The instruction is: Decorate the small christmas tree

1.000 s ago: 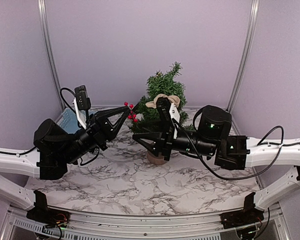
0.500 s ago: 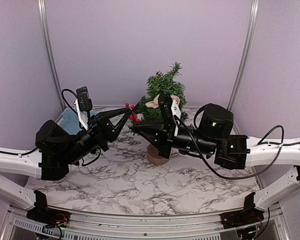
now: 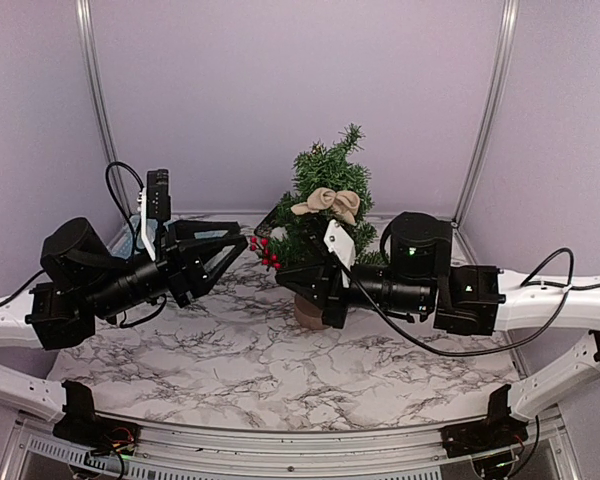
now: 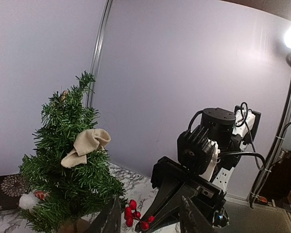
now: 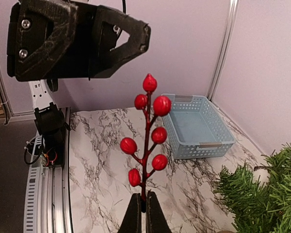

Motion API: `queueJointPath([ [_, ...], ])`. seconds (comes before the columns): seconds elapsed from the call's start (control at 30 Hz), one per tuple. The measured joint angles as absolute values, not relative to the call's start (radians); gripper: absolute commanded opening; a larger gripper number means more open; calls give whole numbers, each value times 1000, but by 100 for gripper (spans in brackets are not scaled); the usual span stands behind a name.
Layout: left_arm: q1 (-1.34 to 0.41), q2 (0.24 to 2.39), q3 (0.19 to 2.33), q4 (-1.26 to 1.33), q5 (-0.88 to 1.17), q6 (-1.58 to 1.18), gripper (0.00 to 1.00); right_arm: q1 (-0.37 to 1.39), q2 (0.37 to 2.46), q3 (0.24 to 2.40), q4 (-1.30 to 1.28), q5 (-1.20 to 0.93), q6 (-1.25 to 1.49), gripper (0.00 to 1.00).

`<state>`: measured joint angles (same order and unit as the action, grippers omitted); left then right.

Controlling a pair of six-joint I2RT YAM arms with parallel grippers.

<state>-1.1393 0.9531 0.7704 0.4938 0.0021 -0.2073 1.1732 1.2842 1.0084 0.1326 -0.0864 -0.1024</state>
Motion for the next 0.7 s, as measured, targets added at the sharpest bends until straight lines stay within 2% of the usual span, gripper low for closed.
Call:
queueJointPath([
  [0.3,-1095,1016,860,270,107,-193,38,1173,1282,1020,-1,-88,-181,0],
  [0.53,-1055,1060,882,212,178,-219,30,1173,1268,1020,-37,-96,-203,0],
  [0.7,-1039,1077,882,207,221,-237,8,1173,1257,1020,-40,-97,-214,0],
])
